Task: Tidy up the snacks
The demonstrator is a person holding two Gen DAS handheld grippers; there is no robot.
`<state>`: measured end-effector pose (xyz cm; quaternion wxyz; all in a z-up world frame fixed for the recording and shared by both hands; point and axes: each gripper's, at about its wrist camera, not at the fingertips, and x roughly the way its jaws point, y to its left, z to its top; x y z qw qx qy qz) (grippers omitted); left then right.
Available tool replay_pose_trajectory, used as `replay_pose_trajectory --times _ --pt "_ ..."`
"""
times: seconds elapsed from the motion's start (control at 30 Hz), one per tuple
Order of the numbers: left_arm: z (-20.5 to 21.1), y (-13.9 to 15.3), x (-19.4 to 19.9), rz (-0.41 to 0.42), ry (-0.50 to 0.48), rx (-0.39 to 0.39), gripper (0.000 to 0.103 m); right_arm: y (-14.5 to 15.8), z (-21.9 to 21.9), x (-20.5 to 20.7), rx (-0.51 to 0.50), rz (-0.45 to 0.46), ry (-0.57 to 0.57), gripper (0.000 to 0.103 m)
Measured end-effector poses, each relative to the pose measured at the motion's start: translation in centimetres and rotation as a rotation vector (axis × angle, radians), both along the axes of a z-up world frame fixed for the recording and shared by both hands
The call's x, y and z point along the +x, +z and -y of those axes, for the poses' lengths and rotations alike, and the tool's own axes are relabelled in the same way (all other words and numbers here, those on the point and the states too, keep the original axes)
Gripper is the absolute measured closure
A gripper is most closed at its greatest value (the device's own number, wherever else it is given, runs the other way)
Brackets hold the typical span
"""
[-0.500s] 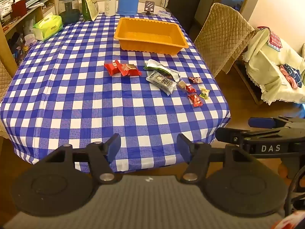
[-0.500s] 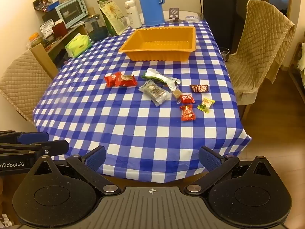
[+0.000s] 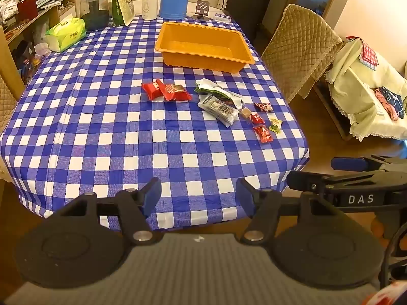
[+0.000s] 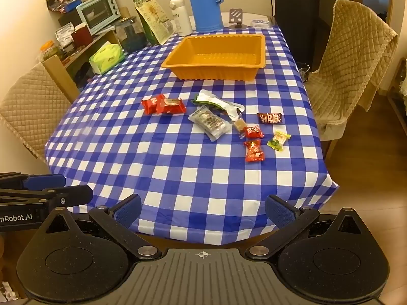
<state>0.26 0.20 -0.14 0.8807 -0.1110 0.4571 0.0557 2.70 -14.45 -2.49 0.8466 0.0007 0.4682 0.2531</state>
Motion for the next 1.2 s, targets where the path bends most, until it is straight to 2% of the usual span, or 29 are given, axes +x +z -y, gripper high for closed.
replay_pose_trajectory --times 1.2 --pt "-0.05 0.03 0.01 0.000 0.000 -0.004 0.041 0.10 -0.23 0.15 -0.006 -0.004 0.000 0.000"
